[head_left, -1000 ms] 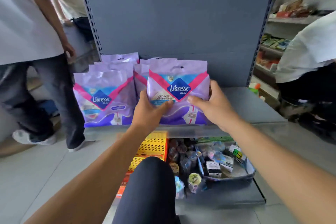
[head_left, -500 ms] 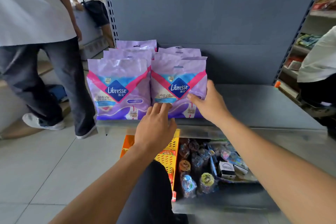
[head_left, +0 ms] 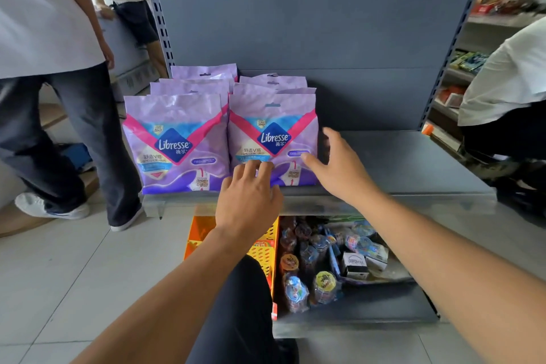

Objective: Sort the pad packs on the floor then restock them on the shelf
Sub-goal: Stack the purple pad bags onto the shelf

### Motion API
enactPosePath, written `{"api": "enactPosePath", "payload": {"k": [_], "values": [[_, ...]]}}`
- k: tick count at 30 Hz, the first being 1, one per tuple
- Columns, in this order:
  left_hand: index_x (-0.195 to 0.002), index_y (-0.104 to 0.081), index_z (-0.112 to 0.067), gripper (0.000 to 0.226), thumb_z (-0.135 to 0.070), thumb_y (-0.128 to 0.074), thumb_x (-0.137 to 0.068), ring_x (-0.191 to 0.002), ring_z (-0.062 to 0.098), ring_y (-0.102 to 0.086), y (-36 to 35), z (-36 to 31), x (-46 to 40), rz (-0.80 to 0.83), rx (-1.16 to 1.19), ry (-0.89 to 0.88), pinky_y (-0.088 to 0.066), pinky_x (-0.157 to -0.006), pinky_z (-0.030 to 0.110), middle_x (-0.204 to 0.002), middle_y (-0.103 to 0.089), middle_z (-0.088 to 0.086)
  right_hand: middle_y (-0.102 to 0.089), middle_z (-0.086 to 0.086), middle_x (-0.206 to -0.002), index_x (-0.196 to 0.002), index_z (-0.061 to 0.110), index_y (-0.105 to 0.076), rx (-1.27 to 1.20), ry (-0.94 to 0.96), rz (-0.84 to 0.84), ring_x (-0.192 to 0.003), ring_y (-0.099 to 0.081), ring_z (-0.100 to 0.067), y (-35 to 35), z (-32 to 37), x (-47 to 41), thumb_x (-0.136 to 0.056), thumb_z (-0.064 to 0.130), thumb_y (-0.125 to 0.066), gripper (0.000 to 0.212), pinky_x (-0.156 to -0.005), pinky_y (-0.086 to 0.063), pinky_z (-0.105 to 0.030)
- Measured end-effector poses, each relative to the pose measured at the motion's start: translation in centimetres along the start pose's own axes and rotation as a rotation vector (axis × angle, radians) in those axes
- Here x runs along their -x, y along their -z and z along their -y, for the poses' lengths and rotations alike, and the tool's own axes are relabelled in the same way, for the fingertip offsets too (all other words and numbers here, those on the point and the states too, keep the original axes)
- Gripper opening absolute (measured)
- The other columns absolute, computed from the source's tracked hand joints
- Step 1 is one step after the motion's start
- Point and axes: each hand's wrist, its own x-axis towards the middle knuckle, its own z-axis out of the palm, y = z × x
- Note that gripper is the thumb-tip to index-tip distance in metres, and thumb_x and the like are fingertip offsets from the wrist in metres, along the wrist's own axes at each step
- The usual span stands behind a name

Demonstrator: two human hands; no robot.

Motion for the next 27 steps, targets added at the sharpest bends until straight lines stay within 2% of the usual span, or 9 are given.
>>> {"api": "enactPosePath", "payload": {"k": [2, 4, 7, 11, 19, 27], "values": [[-0.13, -0.045, -0.021, 0.037, -0.035, -0.044, -0.095, -0.12, 0.022, -0.045, 0.4, -1.4, -0.2, -0.006, 0.002, -0.037, -0.04, -0.095, 0.039, -0.132, -0.049, 0.0, -0.042, -0.004, -0.146, -0.147, 0.021, -0.031, 0.238, 0.051, -0.049, -0.13, -0.046, -0.023, 1.4, -0.9, 1.5, -0.093, 0.048, -0.055, 0.065, -0.091, -0.05, -0.038], [-0.129, -0.047, -0.02, 0.038, -0.034, -0.046, -0.094, -0.119, 0.024, -0.047, 0.6, -3.3, -0.5, -0.013, 0.007, -0.079, -0.04, -0.095, 0.04, -0.13, -0.051, 0.001, -0.045, -0.005, -0.142, -0.144, 0.018, -0.037, 0.435, 0.12, -0.059, -0.128, -0.044, -0.027, 3.3, -1.6, 3.4, -0.095, 0.046, -0.052, 0.059, -0.094, -0.048, -0.044], [-0.132, -0.047, -0.021, 0.041, -0.034, -0.047, -0.093, -0.12, 0.026, -0.047, 0.5, -7.1, -0.8, 0.009, 0.036, -0.148, -0.039, -0.098, 0.042, -0.132, -0.051, 0.001, -0.046, -0.002, -0.139, -0.141, 0.018, -0.043, 0.659, 0.187, -0.037, -0.124, -0.046, -0.026, 6.5, -2.7, 6.4, -0.096, 0.048, -0.048, 0.054, -0.092, -0.046, -0.043], [-0.133, -0.046, -0.022, 0.043, -0.036, -0.047, -0.093, -0.121, 0.025, -0.045, -0.4, -13.3, -0.7, 0.07, 0.084, -0.279, -0.039, -0.097, 0.042, -0.133, -0.049, 0.0, -0.044, 0.0, -0.141, -0.141, 0.021, -0.042, 0.822, 0.109, -0.028, -0.127, -0.044, -0.024, 11.5, -4.3, 10.6, -0.095, 0.048, -0.046, 0.054, -0.095, -0.044, -0.043], [-0.136, -0.044, -0.021, 0.045, -0.039, -0.043, -0.095, -0.126, 0.028, -0.039, -3.1, -27.5, 1.3, 0.252, 0.229, -0.602, -0.037, -0.098, 0.043, -0.138, -0.045, 0.004, -0.049, -0.003, -0.133, -0.136, 0.02, -0.047, 0.917, -0.255, -0.082, -0.122, -0.048, -0.027, 21.6, -11.1, 20.2, -0.096, 0.047, -0.045, 0.048, -0.093, -0.042, -0.04], [-0.138, -0.041, -0.023, 0.044, -0.04, -0.042, -0.097, -0.128, 0.024, -0.039, -8.5, -42.3, 8.2, 0.53, 0.424, -0.924, -0.038, -0.099, 0.041, -0.139, -0.044, 0.002, -0.04, -0.003, -0.144, -0.145, 0.025, -0.035, 0.86, -0.827, -0.119, -0.129, -0.041, -0.027, 29.4, -17.9, 33.5, -0.098, 0.042, -0.039, 0.05, -0.1, -0.041, -0.045]]}}
